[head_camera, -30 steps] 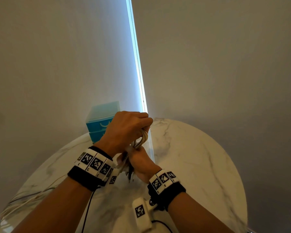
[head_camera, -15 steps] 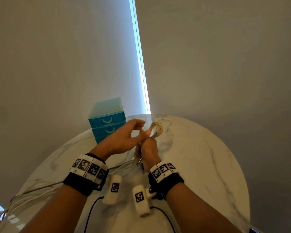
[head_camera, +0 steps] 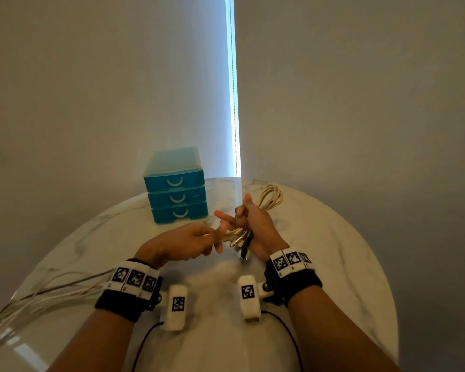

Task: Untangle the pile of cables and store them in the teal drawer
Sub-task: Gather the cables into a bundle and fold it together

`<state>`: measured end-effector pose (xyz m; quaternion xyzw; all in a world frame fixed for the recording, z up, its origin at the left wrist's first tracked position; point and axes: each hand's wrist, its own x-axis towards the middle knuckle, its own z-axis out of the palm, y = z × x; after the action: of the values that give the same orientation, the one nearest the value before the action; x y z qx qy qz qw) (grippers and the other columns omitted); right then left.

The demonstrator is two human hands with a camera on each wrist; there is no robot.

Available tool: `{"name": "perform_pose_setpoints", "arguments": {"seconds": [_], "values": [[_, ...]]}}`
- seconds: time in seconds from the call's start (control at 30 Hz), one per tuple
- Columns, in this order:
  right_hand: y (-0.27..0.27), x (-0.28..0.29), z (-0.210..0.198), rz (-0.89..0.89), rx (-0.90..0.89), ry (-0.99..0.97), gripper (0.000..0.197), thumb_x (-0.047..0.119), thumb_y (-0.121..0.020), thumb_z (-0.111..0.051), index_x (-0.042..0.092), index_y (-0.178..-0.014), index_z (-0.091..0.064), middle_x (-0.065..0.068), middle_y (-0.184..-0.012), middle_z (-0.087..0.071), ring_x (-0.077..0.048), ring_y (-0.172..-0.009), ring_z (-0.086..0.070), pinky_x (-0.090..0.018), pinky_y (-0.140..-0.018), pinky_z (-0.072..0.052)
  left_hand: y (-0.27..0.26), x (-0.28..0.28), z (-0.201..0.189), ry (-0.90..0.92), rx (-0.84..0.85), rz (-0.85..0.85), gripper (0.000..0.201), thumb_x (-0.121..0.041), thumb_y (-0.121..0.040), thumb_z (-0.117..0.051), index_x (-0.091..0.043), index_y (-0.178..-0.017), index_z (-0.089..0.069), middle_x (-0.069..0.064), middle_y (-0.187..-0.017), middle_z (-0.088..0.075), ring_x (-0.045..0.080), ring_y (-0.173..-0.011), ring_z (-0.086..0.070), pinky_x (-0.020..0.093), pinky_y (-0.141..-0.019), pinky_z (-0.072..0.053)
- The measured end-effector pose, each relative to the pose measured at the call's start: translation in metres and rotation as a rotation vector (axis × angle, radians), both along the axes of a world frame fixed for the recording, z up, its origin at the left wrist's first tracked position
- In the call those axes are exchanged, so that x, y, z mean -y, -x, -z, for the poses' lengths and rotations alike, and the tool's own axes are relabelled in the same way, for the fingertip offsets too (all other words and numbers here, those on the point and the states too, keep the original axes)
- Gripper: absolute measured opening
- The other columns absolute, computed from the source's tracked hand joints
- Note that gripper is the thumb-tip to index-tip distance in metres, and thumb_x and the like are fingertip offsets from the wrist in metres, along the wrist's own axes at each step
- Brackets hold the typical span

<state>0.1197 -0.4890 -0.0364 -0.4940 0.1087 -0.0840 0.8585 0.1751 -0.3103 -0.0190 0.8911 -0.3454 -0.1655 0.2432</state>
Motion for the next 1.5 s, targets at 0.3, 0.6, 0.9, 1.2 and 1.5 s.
{"name": "perform_pose_setpoints", "arguments": {"seconds": [0.3, 0.6, 0.9, 1.2, 1.5], "values": [[0.002, -0.022, 0.004, -0.015, 0.072, -0.034, 0.057, 0.065, -0.104, -0.043, 0.013, -0.087, -0.06, -0.032, -0.115, -0.075, -0.034, -0.094, -0.08, -0.05, -0.084, -0.061, -0.01, -0.02, 0.018, 0.239, -0.018, 0.008, 0.052, -0.064, -0.103, -0.044, -0.02, -0.096, -0.07, -0.002, -0.081, -0.063, 0.009, -0.069, -0.056, 0.029, -0.067, -0.053], [-0.012, -0.021, 0.0, 0.399, -0.188, -0.056, 0.056, 0.053, -0.111, -0.045, 0.016, -0.07, -0.054, 0.003, -0.042, -0.04, -0.014, -0.032, -0.035, -0.028, -0.045, -0.039, 0.006, -0.015, 0.015, 0.098, -0.033, -0.049, 0.062, -0.074, -0.103, -0.037, -0.022, -0.098, -0.072, -0.001, -0.081, -0.06, 0.013, -0.066, -0.052, 0.024, -0.06, -0.046], [-0.015, 0.0, 0.004, 0.748, -0.177, 0.288, 0.064, 0.08, -0.084, -0.06, 0.017, -0.093, -0.07, -0.01, -0.089, -0.076, -0.034, -0.081, -0.076, -0.051, -0.079, -0.066, 0.005, -0.022, 0.008, 0.053, 0.147, -0.093, 0.063, -0.076, -0.101, -0.028, -0.029, -0.089, -0.068, -0.008, -0.09, -0.064, 0.013, -0.085, -0.06, 0.029, -0.074, -0.048], [-0.009, -0.028, -0.003, 0.38, -0.253, 0.666, 0.117, 0.104, -0.059, -0.059, 0.014, -0.132, -0.052, -0.007, -0.113, -0.068, -0.029, -0.101, -0.071, -0.048, -0.092, -0.061, -0.002, -0.026, -0.004, 0.366, 0.452, -0.056, 0.045, -0.059, -0.102, -0.054, -0.031, -0.07, -0.068, -0.013, -0.074, -0.072, 0.007, -0.074, -0.068, 0.024, -0.069, -0.05], [0.001, -0.08, -0.009, -0.218, 0.025, 0.221, 0.107, 0.099, -0.077, -0.038, 0.024, -0.151, -0.056, -0.003, -0.109, -0.071, -0.005, -0.077, -0.068, -0.015, -0.056, -0.055, 0.005, -0.018, -0.004, 0.608, 0.376, -0.122, 0.041, -0.037, -0.108, -0.058, -0.025, -0.072, -0.075, -0.008, -0.065, -0.068, 0.01, -0.063, -0.065, 0.03, -0.066, -0.059]]}}
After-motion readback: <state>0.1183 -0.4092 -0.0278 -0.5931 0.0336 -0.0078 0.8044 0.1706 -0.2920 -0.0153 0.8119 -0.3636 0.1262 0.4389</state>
